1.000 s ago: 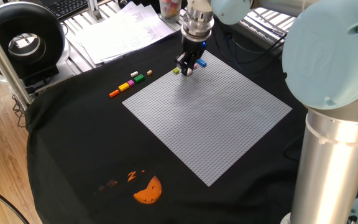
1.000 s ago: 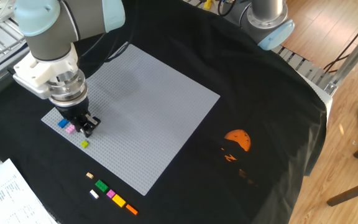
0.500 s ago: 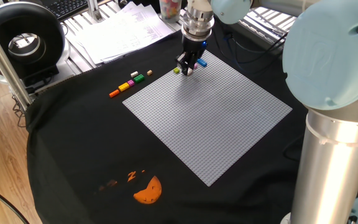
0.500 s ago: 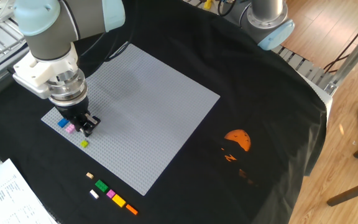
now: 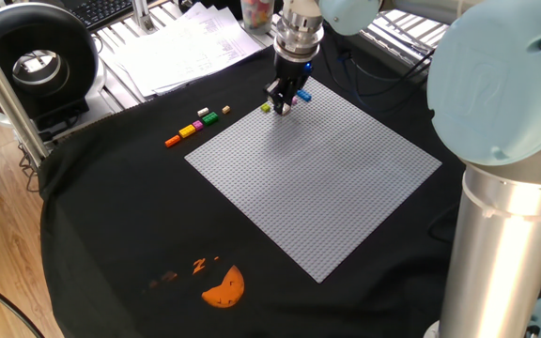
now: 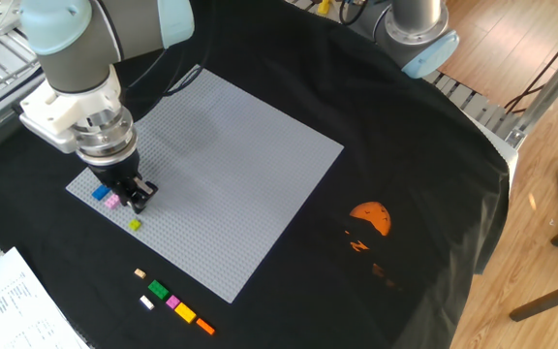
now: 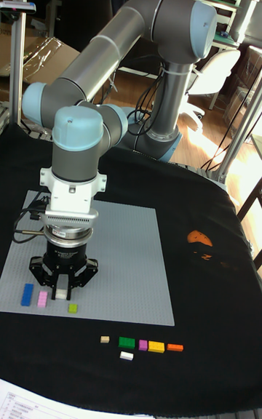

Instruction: Build with small Lego blocks

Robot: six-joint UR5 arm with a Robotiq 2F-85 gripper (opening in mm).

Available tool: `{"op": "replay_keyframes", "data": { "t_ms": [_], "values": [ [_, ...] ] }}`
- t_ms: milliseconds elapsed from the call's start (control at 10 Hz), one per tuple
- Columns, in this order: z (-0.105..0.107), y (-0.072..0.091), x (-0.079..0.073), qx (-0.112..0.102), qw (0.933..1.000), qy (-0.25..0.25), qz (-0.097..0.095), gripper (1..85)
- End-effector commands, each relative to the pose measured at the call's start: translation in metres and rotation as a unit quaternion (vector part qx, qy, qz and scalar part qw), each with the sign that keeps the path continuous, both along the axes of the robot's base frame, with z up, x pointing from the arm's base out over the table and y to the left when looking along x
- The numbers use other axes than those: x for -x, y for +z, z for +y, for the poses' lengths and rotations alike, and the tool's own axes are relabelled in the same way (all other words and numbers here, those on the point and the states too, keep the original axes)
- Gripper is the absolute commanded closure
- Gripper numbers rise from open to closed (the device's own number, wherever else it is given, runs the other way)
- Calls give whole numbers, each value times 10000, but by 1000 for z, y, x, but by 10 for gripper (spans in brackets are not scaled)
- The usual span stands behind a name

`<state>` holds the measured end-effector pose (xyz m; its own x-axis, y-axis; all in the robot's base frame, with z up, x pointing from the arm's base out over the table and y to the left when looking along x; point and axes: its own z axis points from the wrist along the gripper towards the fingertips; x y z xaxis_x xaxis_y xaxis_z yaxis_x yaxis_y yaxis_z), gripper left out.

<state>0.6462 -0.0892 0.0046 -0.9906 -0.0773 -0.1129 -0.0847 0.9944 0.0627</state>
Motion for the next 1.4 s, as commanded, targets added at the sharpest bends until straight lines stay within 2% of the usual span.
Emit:
{"op": "replay_keyframes", "data": {
  "t_ms": [0,300,500,1300],
  "values": [
    [3,4,1,-105,9999,-78,28,597],
    [6,6,6,-145,9998,-95,106,600],
    [14,7,10,-325,9992,-130,204,603],
    [4,3,9,-123,9998,-22,162,610]
  ]
}}
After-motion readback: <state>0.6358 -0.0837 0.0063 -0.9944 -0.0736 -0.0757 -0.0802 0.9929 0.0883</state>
